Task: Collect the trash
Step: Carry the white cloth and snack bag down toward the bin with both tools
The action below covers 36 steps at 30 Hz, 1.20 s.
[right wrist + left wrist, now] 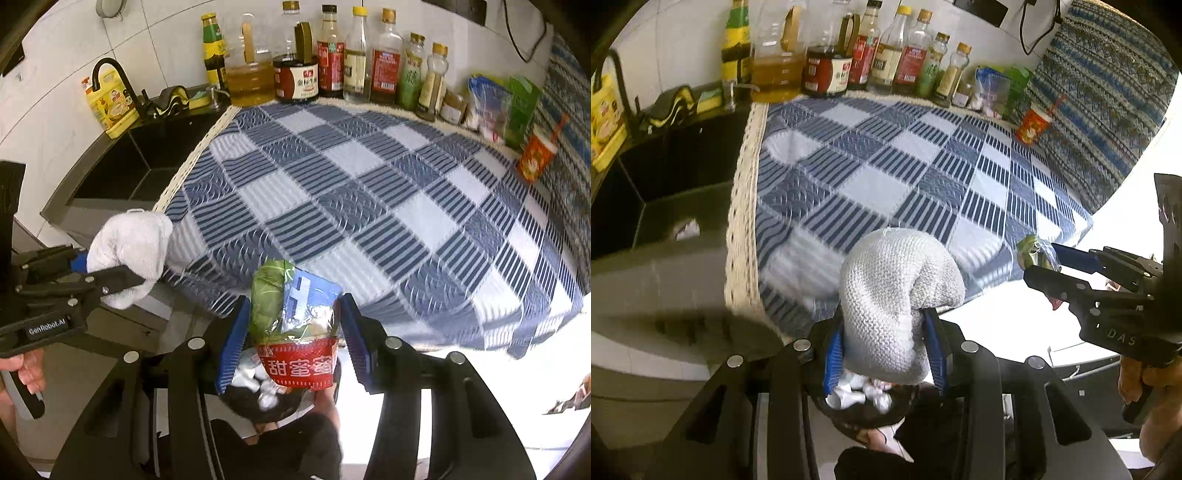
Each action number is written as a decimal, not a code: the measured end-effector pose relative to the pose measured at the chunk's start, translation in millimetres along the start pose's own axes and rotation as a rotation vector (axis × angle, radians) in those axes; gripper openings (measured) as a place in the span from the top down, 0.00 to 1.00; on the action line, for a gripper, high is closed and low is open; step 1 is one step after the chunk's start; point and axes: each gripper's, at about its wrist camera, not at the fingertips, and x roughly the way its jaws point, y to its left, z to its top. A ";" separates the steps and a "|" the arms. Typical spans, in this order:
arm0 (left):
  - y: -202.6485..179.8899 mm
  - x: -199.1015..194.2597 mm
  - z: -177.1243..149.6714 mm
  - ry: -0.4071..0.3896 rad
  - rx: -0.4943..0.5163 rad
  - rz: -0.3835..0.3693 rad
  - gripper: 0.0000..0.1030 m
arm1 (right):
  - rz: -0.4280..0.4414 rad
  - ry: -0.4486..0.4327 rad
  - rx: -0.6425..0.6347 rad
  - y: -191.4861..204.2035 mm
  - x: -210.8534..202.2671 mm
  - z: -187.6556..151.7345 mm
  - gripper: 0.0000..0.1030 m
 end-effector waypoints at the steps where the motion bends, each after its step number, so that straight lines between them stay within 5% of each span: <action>1: 0.3 0.2 -5.2 0.005 -0.002 -0.003 0.65 | 0.003 0.006 0.003 1.4 0.0 -4.9 0.51; 15: 8.5 16.5 -55.1 0.061 -0.081 0.020 0.65 | 0.082 0.116 -0.046 27.4 30.9 -55.5 0.51; 20: 8.3 37.7 -67.4 0.132 -0.137 0.028 0.65 | 0.158 0.185 -0.043 22.9 54.3 -62.4 0.51; 36: 26.0 113.7 -103.7 0.329 -0.252 0.040 0.65 | 0.213 0.375 0.028 2.9 133.3 -91.8 0.51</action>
